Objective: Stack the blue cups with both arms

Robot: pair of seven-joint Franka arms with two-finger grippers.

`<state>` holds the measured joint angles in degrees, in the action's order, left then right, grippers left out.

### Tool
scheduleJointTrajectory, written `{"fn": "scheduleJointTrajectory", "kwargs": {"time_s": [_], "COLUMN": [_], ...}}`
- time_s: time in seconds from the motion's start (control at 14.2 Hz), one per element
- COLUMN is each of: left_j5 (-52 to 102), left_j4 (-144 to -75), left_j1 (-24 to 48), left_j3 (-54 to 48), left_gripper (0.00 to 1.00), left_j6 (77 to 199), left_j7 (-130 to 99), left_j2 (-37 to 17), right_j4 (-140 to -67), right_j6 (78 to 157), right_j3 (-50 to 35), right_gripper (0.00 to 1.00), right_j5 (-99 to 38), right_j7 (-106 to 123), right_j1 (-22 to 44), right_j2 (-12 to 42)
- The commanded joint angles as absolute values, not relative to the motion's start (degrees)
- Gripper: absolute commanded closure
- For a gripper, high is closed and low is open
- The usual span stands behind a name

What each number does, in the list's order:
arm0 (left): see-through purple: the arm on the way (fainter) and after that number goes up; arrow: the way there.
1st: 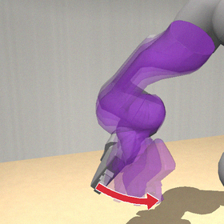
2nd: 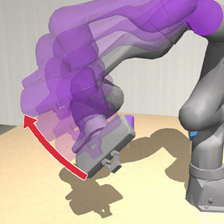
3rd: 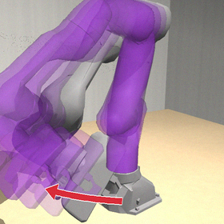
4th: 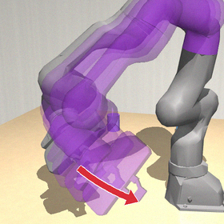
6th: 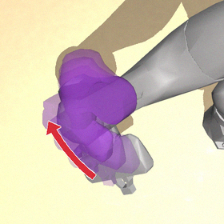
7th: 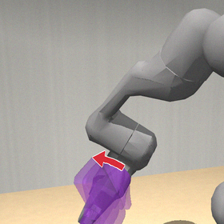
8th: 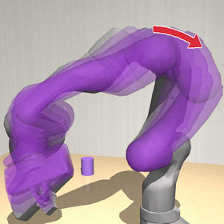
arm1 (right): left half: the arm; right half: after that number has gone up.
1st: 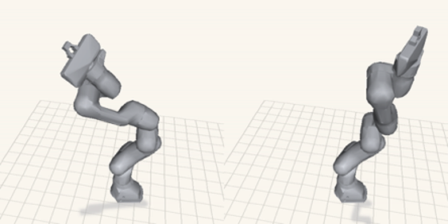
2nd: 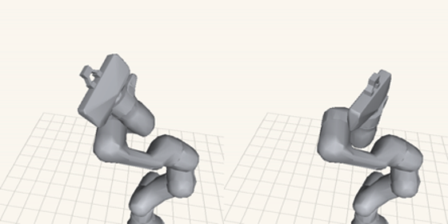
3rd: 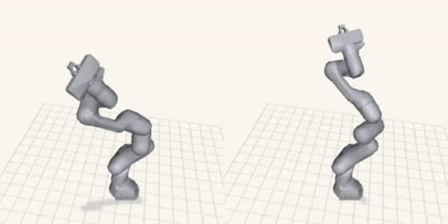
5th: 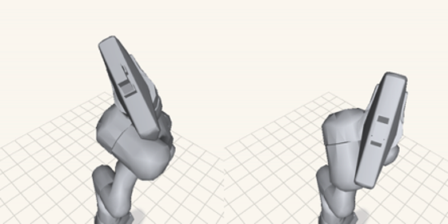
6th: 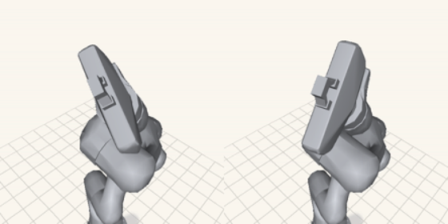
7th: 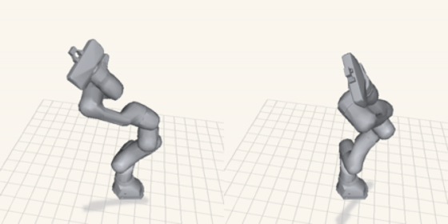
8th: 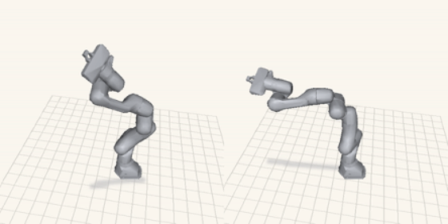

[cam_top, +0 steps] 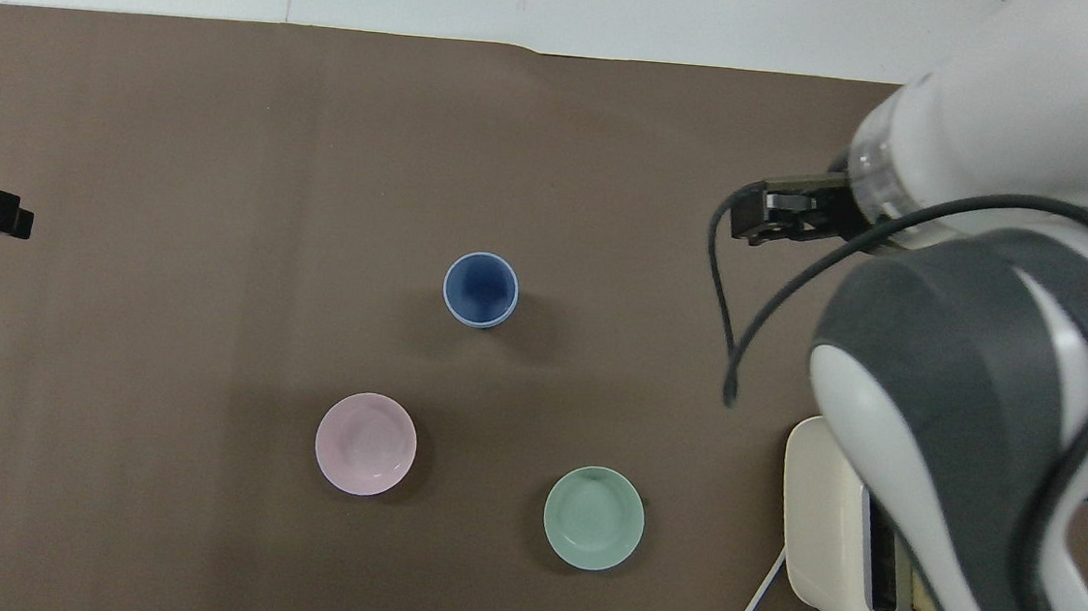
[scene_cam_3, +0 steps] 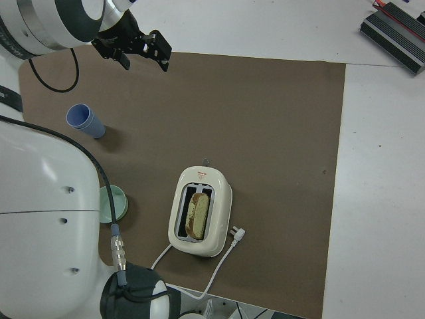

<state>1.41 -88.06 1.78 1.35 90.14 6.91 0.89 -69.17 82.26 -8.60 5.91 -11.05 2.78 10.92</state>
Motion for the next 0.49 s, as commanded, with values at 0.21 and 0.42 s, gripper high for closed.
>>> {"fn": "scheduleJointTrajectory", "kwargs": {"time_s": [0.21, 0.42], "left_j5": [0.79, 0.79], "left_j4": [-89.21, -89.21], "left_j1": [1.14, 1.14], "left_j3": [0.97, 0.97], "left_gripper": [0.0, 0.0], "left_j6": [90.44, 90.44], "left_j7": [7.29, 7.29], "left_j2": [1.85, 1.85], "right_j4": [-85.99, -88.86], "right_j6": [90.49, 94.65], "right_j3": [-9.32, -9.75], "right_gripper": [0.0, 0.0], "right_j5": [2.72, 2.55], "right_j7": [-5.36, -5.1], "right_j1": [-3.52, -2.81], "right_j2": [1.79, 0.44]}}
